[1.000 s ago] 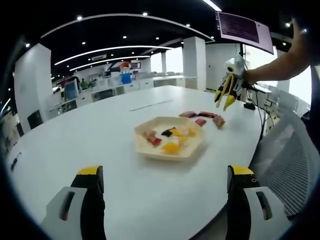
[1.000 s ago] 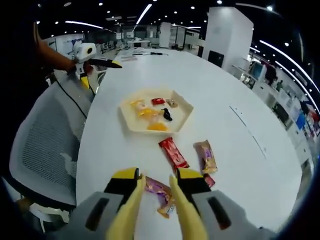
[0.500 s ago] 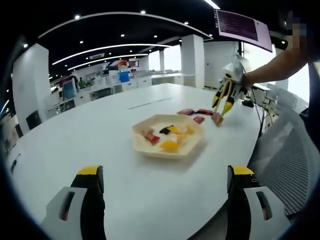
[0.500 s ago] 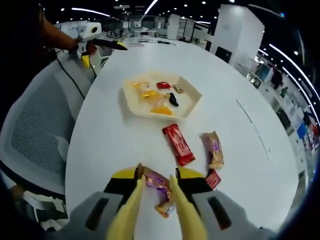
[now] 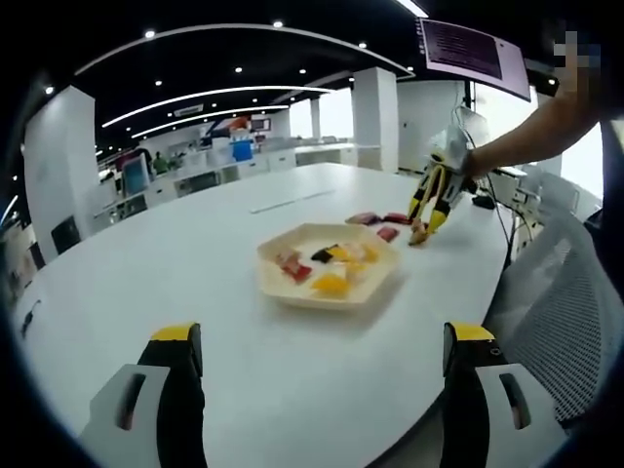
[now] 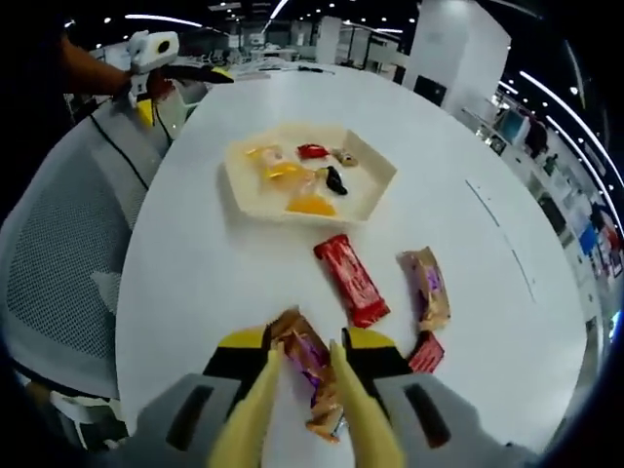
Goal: Place the target food into the container with the food tongs after gripping and lifting it, then release it inside without dropping or visibly crushing the food.
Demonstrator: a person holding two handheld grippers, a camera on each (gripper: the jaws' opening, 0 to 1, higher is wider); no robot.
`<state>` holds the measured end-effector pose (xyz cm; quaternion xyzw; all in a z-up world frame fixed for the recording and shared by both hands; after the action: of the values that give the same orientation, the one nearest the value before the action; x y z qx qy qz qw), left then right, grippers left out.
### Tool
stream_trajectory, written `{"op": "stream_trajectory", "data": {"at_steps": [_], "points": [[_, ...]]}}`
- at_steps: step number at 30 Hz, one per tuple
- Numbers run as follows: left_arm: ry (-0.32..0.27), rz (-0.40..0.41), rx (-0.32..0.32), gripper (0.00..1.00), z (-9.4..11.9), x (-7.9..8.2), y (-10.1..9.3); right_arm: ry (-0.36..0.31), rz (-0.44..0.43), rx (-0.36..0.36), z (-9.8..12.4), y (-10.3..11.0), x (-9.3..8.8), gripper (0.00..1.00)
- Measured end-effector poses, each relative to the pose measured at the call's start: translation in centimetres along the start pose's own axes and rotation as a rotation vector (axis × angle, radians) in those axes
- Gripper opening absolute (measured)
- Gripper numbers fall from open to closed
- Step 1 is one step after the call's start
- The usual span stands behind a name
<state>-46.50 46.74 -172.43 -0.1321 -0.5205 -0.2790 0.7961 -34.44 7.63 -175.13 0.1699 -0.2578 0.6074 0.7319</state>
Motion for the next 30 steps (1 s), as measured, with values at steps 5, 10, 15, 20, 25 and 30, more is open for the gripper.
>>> {"op": "stream_trajectory", "data": {"at_steps": [5,10,15,20,25,30], "points": [[-0.005,0.004,0.003,1.0,0.1,0.1,0.0,0.018,-0.015,0.009,-0.3,0.1,-0.2,0.24],[-0.01,0.006,0.009,1.0,0.1,0.2,0.1,0.028,-0.057,-0.019,-0.1,0.0,0.2,0.2],[-0.011,0.007,0.008,1.0,0.1,0.2,0.1,0.009,-0.105,-0.018,0.1,0.0,0.5,0.2],[-0.014,0.009,0.007,1.0,0.1,0.2,0.1,0.007,-0.124,-0.012,0.4,0.0,0.7,0.19],[-0.019,0.008,0.01,1.0,0.2,0.3,0.1,-0.005,-0.133,-0.029,1.3,-0.5,1.4,0.19],[-0.027,0.026,0.002,1.0,0.1,0.3,0.2,-0.008,-0.128,-0.04,2.1,-1.1,2.1,0.2]]}}
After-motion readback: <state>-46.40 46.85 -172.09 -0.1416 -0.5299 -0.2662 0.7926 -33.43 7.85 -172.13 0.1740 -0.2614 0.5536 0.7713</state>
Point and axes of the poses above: the point that each gripper's makers call its tool centre point, and the gripper's own axes: z roughly backward along the fingers, y roughly to its left, x roughly out of its top, the point moved 9 cm from there along z, roughly backward along the fingers, and after that the axes turned 4 degrees about x, right-handed, at the moved point
